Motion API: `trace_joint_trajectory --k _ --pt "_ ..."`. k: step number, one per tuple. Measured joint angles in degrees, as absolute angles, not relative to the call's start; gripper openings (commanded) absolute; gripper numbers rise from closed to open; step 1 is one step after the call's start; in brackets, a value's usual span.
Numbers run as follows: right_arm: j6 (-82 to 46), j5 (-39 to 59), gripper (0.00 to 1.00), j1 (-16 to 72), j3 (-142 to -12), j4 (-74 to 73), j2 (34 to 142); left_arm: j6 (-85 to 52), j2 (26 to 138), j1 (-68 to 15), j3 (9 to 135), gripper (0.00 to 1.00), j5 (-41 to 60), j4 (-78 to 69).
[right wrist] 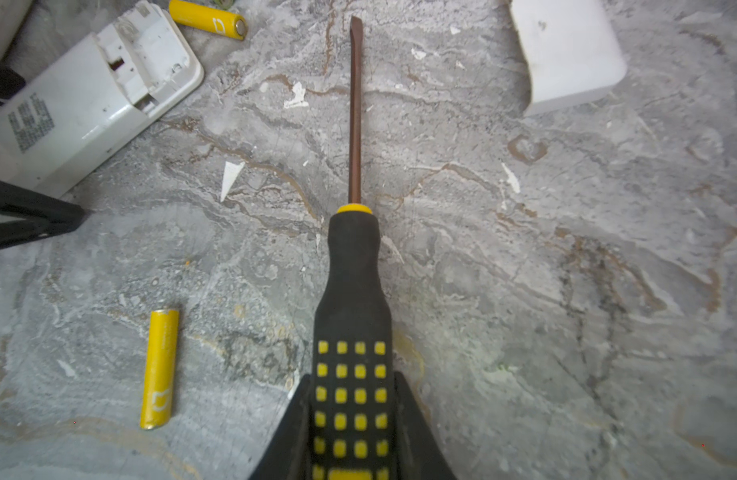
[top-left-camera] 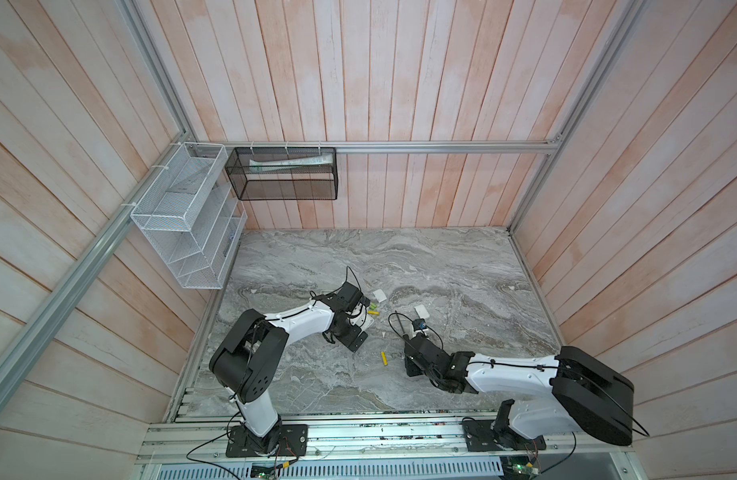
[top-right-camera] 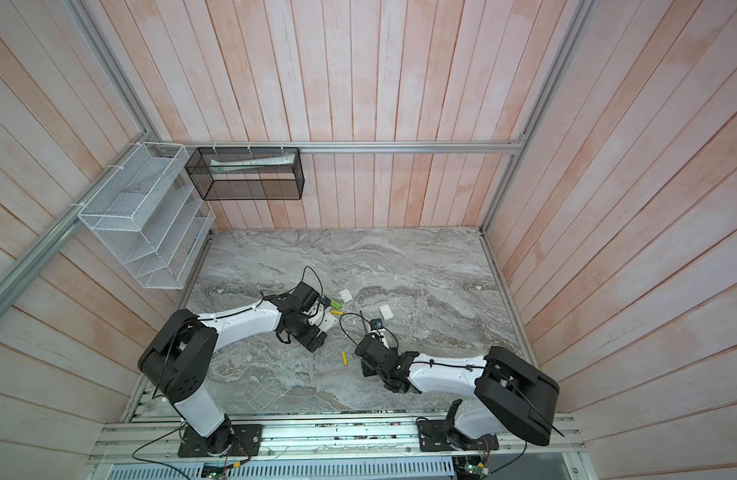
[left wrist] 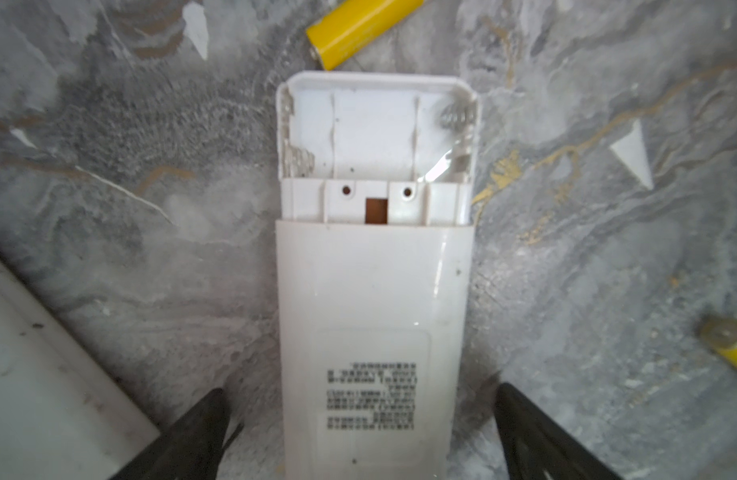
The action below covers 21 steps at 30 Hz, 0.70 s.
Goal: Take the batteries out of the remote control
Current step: 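Lay the screwdriver on the table with the right gripper while the left releases the remote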
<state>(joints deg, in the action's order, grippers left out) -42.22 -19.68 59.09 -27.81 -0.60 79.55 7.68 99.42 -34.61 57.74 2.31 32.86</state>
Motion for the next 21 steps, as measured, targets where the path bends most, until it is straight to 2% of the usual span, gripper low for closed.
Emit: trace_joint_trajectory --k 6,13,17,21 --pt "-42.2 -19.8 0.31 59.1 -27.8 -1.7 80.8 7.7 96.9 -34.6 56.8 1.00 2.8 34.6" --pt "-41.4 -19.3 0.54 59.1 -28.5 -1.8 81.2 7.2 90.3 -34.4 55.8 1.00 3.0 33.4" --pt "-40.6 -19.1 0.72 59.1 -29.2 -1.4 81.5 6.5 86.9 -33.9 55.1 1.00 2.9 31.9" --pt "-39.2 -19.1 0.98 59.1 -29.9 1.5 80.5 5.5 82.6 -32.6 54.1 1.00 2.7 30.0"
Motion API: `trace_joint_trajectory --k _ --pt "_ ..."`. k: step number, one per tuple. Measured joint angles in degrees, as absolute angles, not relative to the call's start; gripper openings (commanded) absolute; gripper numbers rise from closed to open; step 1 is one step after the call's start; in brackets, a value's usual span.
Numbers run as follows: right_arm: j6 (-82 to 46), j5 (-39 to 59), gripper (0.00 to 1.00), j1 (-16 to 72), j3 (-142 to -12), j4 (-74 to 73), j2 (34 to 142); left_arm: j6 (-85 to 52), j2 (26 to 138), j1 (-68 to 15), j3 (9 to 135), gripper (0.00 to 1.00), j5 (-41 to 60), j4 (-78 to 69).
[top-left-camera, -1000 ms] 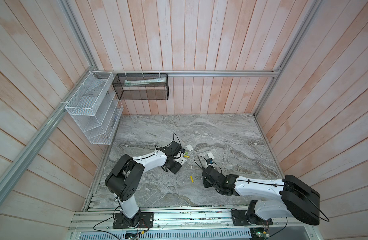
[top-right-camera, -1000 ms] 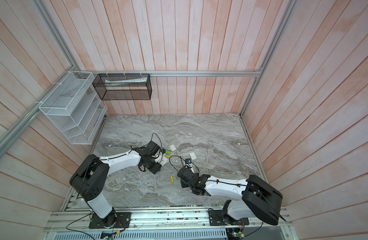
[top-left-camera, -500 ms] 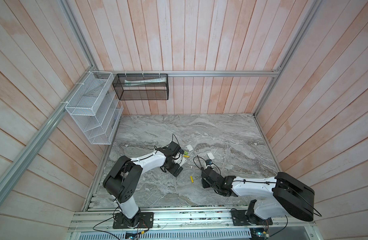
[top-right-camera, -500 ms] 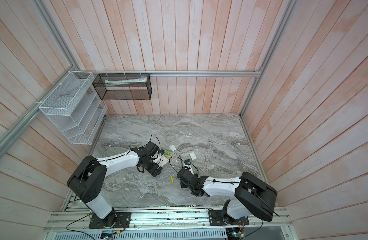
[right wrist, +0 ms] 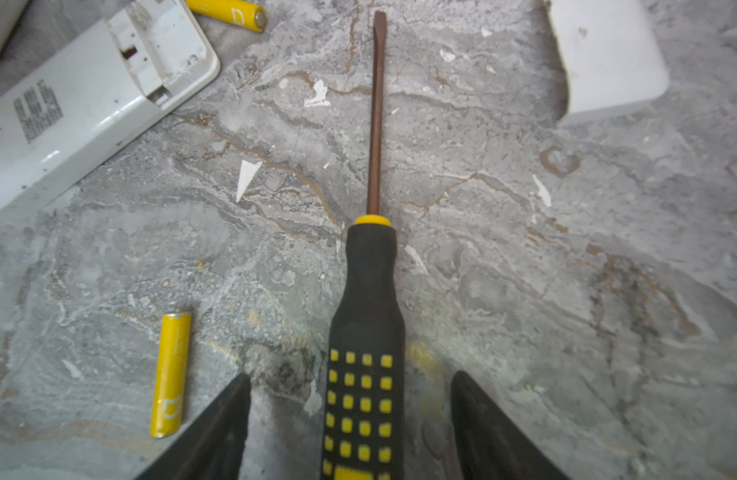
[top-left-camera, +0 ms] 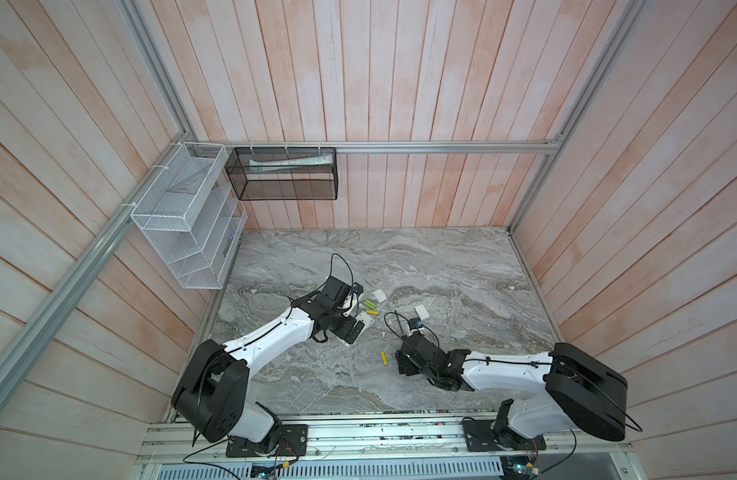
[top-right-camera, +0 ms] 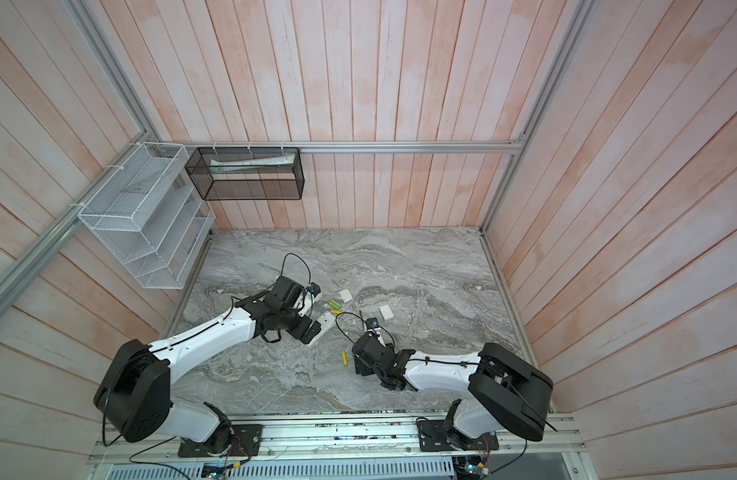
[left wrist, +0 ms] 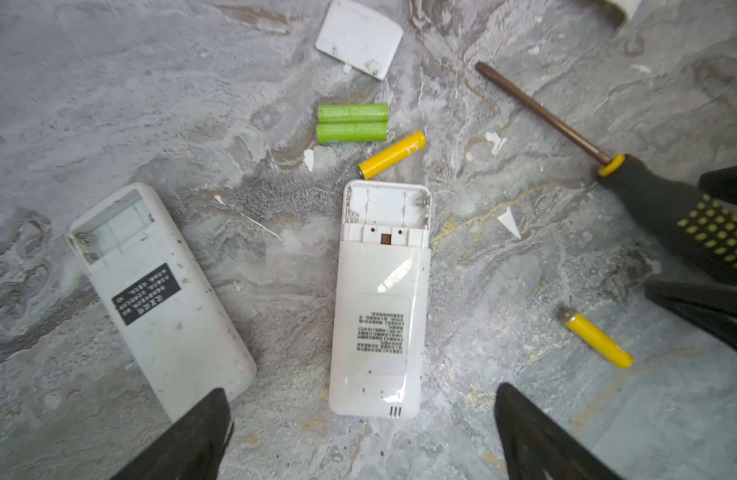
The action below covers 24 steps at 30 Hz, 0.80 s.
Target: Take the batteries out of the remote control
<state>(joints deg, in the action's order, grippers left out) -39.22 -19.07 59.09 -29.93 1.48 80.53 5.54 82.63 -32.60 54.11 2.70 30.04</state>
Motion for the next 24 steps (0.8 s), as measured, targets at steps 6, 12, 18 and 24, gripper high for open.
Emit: trace_joint_trajectory --k 6,12,18,24 --pt "-36.4 -19.9 0.98 57.5 -31.8 5.7 74.7 3.9 73.2 -29.4 49.5 1.00 2.7 24.5" --pt "-31.0 -21.8 0.98 50.9 -34.1 5.9 66.8 2.2 64.2 -22.8 44.2 1.00 1.8 18.1" --pt "-24.9 -22.0 0.98 38.7 -34.7 4.3 63.1 -0.7 60.3 -12.8 38.9 1.00 -0.3 11.2" --pt "-18.4 -21.5 0.98 26.0 -34.6 1.3 63.5 -2.2 59.9 -3.8 32.6 1.00 -1.0 3.6"
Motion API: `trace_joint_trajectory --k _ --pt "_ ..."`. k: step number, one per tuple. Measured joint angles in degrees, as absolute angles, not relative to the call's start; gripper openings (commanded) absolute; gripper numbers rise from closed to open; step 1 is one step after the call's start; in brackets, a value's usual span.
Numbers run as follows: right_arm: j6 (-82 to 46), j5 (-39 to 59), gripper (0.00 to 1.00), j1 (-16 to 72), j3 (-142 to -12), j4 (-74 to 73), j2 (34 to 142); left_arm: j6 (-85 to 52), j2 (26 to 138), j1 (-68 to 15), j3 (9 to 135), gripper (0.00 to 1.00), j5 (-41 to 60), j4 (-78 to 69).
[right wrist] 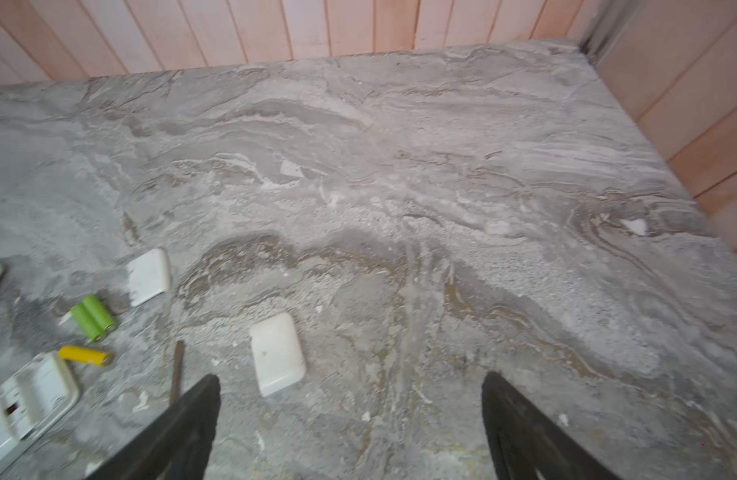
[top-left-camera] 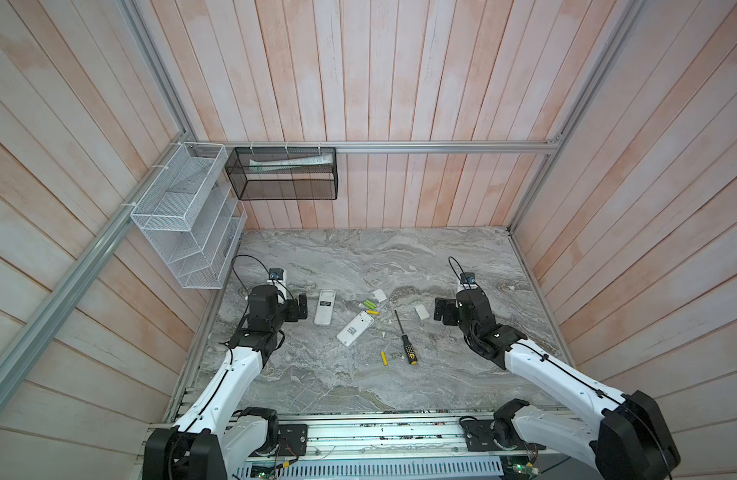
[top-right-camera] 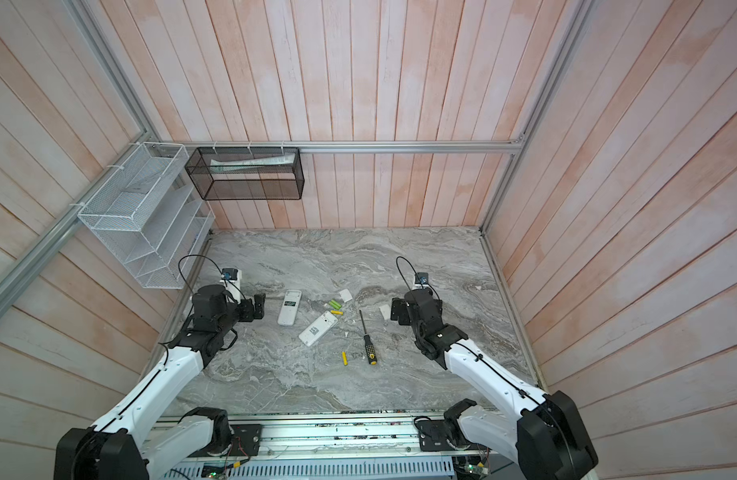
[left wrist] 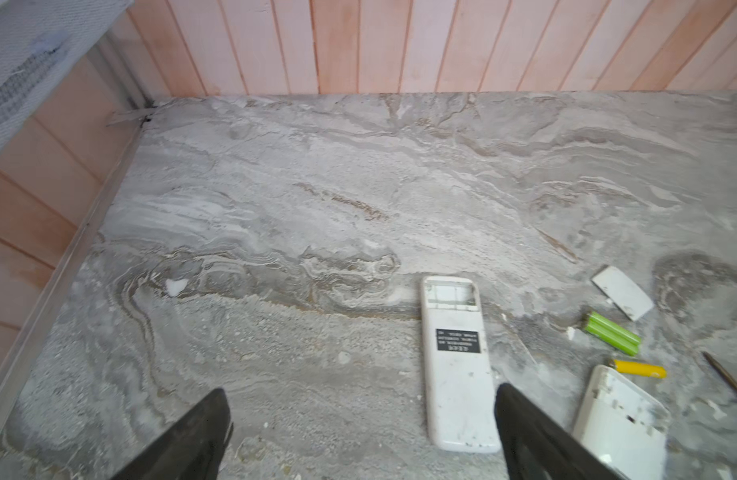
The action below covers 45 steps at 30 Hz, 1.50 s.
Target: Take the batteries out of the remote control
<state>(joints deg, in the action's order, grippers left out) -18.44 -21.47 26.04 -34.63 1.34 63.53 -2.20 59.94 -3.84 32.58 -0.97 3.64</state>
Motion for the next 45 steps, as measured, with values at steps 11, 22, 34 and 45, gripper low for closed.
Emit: trace_joint_trajectory --k 11,22,34,45 --pt "-8.6 -15.5 0.98 4.7 -21.8 -26.3 68.3 3.0 65.3 0.6 20.6 1.00 1.1 -19.7" --pt "-1.8 -9.3 0.98 3.1 -16.7 -50.4 79.4 5.6 73.6 4.8 17.5 1.00 10.9 -38.2" --pt "1.5 -3.9 0.98 1.0 -10.4 -71.7 87.9 2.6 79.8 6.3 18.1 1.00 18.7 -49.9" --pt "-0.4 -3.9 0.98 -1.2 -13.5 -69.6 87.6 -0.7 88.3 6.2 14.9 1.00 16.8 -62.7"
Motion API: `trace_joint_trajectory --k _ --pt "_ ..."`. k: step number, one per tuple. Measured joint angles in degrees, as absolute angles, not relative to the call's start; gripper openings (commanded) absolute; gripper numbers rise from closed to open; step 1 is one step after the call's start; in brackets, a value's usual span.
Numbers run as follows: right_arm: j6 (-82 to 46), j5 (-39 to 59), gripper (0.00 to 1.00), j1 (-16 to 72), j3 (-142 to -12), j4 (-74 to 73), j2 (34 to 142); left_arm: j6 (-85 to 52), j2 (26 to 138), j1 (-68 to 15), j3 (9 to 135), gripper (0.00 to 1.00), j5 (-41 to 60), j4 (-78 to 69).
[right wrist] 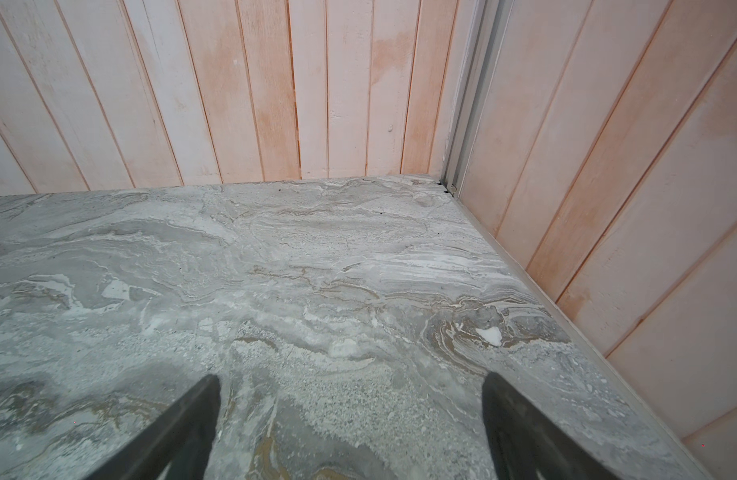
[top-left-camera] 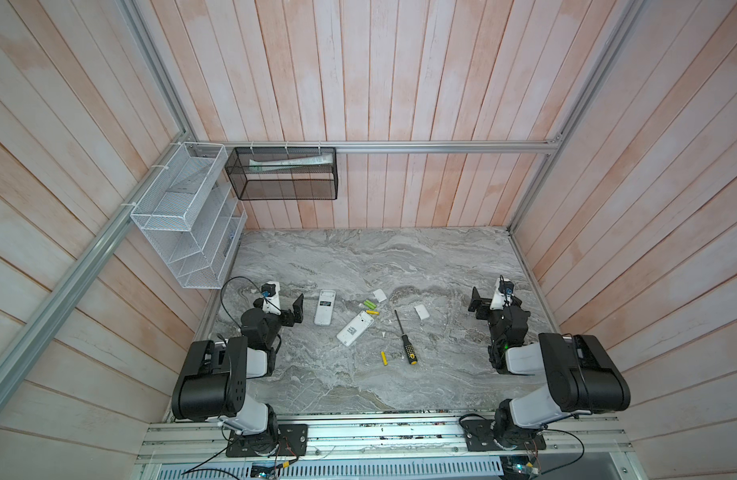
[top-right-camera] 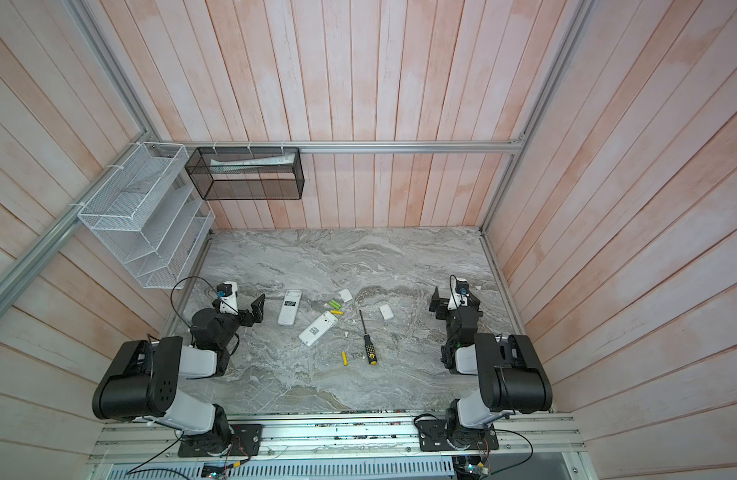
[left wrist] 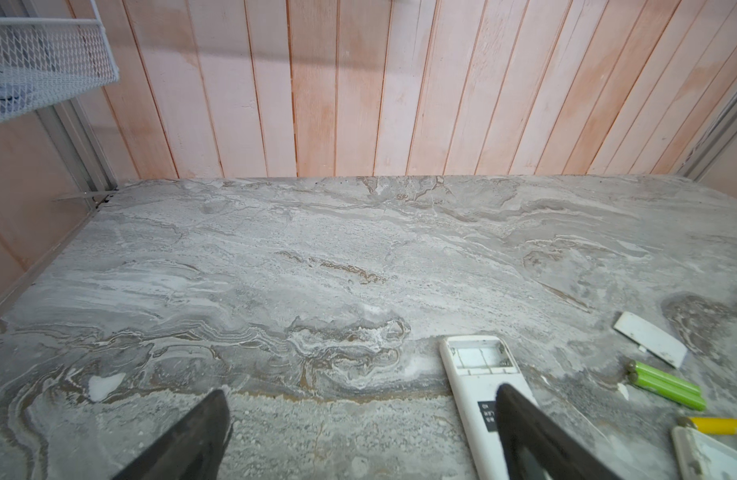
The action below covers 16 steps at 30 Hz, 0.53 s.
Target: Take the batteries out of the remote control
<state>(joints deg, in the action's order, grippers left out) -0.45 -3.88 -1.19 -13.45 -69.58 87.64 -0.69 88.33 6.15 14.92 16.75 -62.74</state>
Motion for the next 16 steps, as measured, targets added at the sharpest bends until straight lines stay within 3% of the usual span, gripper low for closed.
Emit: trace_joint_trajectory --k 7,16 --pt "-0.7 -3.8 0.98 -1.2 -13.5 -69.3 87.6 -0.6 88.3 2.7 16.2 1.00 8.9 -62.6" --pt "-0.7 -3.7 0.98 -1.2 -13.5 -69.3 87.6 0.0 88.3 2.1 16.2 1.00 7.2 -62.6"
